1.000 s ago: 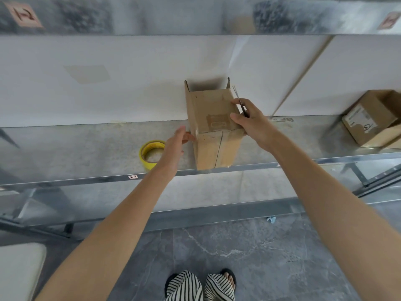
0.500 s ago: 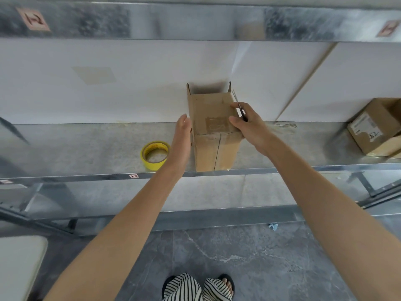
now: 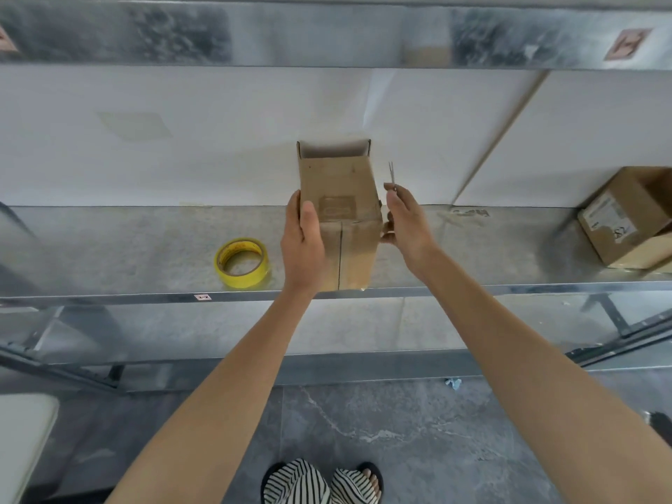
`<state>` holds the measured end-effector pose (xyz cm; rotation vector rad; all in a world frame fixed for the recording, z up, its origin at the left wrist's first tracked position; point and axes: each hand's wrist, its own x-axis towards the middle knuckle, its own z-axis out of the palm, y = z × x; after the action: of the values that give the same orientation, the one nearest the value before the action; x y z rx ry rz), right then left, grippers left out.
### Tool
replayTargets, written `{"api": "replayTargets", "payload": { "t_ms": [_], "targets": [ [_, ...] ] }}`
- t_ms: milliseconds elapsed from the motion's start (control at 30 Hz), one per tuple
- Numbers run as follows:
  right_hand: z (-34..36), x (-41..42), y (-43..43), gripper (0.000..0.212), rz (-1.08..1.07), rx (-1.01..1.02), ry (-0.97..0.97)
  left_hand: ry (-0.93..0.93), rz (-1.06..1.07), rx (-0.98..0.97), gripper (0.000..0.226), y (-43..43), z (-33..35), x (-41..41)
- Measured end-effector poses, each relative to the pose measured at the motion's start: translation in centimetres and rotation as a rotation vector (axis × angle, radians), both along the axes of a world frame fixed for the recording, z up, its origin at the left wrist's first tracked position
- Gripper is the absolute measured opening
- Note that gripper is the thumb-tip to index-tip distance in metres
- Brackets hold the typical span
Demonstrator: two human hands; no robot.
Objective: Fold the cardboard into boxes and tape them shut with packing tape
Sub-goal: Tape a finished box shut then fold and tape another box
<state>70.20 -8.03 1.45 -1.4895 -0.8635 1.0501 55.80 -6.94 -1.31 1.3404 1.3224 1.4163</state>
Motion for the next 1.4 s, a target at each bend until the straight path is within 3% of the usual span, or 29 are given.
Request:
{"api": "replayTargets", "payload": {
  "t_ms": [200, 300, 433, 500, 633, 700, 800, 867, 933, 1033, 1233, 1400],
  "targets": [
    [-5.9, 1.7, -0.2, 0.013, -0.035, -0.166, -0.320, 0.172, 0.080, 0.162, 0.046, 0.5, -0.6, -0.1],
    [-8.4, 2.6, -0.1, 0.023, 0.030, -0.277, -0.540, 0.301, 0.135, 0.211, 0.062, 1.2, -1.4, -0.4],
    [-11.2, 3.2, 0.0, 0.035, 0.136, -0.310, -0.911, 0.361, 0.177, 0.214, 0.063, 1.7, -2.0, -0.4],
    [-11.7, 3.1, 0.2, 0.039, 0.128, -0.305, -1.001, 0.353, 0.209, 0.213, 0.062, 1.7, -1.9, -0.2],
    [-11.2, 2.5, 0.7, 0.042, 0.146, -0.336, -1.016, 0.330, 0.238, 0.170, 0.064, 1.4, -1.6, 0.4],
    [-10.0, 2.2, 0.8, 0.042, 0.103, -0.293, -0.912, 0.316, 0.230, 0.145, 0.066, 1.1, -1.4, 0.3],
    [-6.5, 1.3, 0.4, 0.036, -0.054, -0.030, -0.577, 0.317, 0.155, 0.117, 0.069, 0.6, -0.8, -0.4],
    [-3.7, 0.7, -0.5, 0.034, -0.101, 0.163, -0.499, 0.362, 0.089, 0.131, 0.068, 0.5, -0.3, -1.1],
    [-1.6, 0.1, -1.5, 0.037, -0.024, 0.276, -0.605, 0.464, -0.007, 0.155, 0.062, 0.5, 0.3, -1.8],
    [-1.0, -0.1, -1.8, 0.055, 0.165, 0.269, -0.858, 0.640, -0.154, 0.150, 0.053, 0.7, 0.9, -3.1],
    [-1.4, 1.0, -1.0, 0.074, 0.212, 0.333, -1.153, 0.878, -0.301, 0.220, 0.074, 2.1, 1.6, -5.1],
    [0.3, 1.6, -1.5, 0.074, 0.388, 0.149, -1.247, 1.014, -0.463, 0.178, 0.079, 2.7, 2.6, -7.1]
  ]
}}
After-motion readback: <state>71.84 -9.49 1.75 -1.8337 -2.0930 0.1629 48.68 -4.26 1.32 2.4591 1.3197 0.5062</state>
